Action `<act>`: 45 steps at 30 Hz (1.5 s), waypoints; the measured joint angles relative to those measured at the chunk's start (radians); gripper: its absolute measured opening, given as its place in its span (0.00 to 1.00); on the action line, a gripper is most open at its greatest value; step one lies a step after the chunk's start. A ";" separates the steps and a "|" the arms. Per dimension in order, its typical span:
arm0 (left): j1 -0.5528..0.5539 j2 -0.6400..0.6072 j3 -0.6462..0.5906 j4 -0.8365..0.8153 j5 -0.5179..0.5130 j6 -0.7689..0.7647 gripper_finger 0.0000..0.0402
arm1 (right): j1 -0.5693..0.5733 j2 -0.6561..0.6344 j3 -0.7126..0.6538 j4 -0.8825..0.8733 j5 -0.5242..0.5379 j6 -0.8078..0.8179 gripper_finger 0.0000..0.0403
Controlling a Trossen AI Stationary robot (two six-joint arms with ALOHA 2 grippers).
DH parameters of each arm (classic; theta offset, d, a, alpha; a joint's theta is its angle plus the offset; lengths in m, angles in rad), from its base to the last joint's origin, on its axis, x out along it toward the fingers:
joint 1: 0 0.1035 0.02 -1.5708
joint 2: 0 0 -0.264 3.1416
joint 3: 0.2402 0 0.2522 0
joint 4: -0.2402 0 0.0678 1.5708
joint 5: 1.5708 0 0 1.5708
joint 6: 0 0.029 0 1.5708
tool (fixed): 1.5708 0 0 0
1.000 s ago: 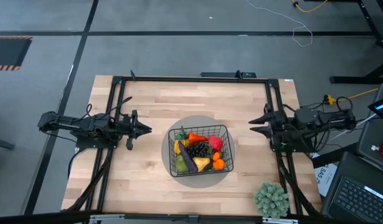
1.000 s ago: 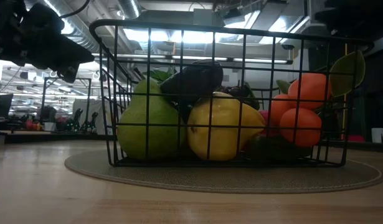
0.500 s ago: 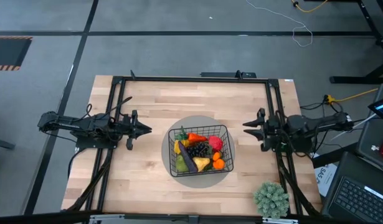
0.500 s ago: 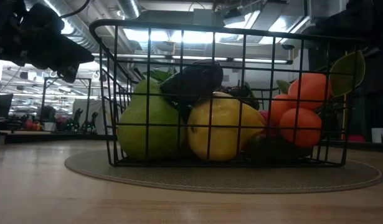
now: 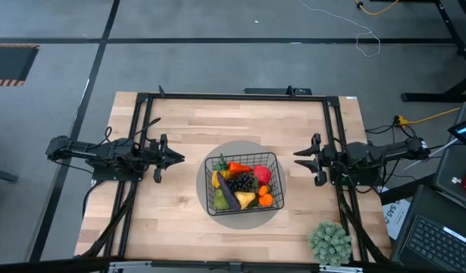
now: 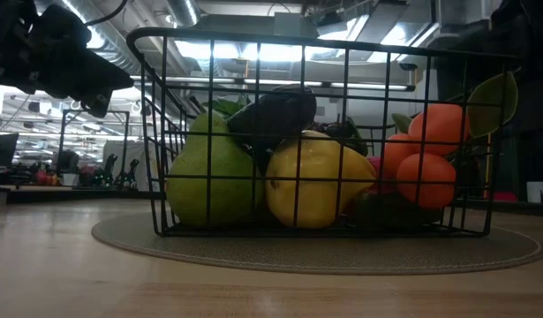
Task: Build produce basket
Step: Return to Home Position
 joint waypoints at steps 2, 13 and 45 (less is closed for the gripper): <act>0.000 0.000 0.000 0.000 0.000 0.000 0.10 | 0.000 0.000 -0.023 0.022 0.001 -0.013 0.33; 0.000 0.000 0.000 0.000 0.000 0.000 0.10 | -0.028 0.004 -0.074 0.064 0.001 -0.070 0.33; 0.000 0.000 0.000 -0.001 0.000 0.000 0.10 | -0.191 0.038 -0.074 -0.052 -0.239 -0.142 0.32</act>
